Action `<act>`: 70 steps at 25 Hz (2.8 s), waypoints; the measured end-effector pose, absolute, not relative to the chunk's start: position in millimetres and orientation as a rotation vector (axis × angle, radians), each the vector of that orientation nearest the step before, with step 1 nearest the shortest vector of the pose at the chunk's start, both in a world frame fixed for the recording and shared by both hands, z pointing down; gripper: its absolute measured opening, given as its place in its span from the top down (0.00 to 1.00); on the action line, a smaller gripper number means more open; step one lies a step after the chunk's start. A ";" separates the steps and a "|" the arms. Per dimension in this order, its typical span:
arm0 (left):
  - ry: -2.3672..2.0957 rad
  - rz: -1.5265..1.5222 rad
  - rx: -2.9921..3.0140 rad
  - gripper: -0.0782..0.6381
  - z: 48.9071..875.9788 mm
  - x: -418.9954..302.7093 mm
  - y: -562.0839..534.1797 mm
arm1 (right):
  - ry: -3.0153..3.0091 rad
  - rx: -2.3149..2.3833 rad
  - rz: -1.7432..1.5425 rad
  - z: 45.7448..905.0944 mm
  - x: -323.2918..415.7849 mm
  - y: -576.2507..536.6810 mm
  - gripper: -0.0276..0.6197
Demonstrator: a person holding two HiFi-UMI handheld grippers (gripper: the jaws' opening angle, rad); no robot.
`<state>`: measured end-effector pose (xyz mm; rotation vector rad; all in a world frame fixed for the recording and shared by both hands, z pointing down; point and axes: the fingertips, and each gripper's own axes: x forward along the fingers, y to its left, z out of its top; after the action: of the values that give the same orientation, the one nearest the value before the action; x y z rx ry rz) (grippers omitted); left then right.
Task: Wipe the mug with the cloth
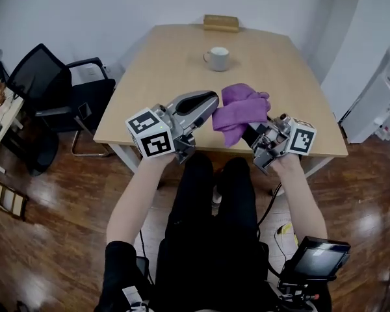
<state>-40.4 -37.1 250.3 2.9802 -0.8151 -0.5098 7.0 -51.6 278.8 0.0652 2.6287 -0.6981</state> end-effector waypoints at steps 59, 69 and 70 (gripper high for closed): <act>-0.743 -0.650 3.018 0.86 242.0 51.6 311.3 | 2.596 0.203 -0.384 274.1 112.8 307.6 0.84; -0.731 -0.633 3.015 0.86 244.7 54.1 309.0 | 2.589 0.181 -0.400 277.8 115.9 302.1 0.84; -0.731 -0.631 3.014 0.86 245.2 54.9 308.5 | 2.589 0.180 -0.402 278.4 116.5 301.4 0.84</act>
<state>54.9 308.5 245.2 3.0142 -0.7306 -0.6314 116.5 301.4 278.4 0.1801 2.5890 -0.4022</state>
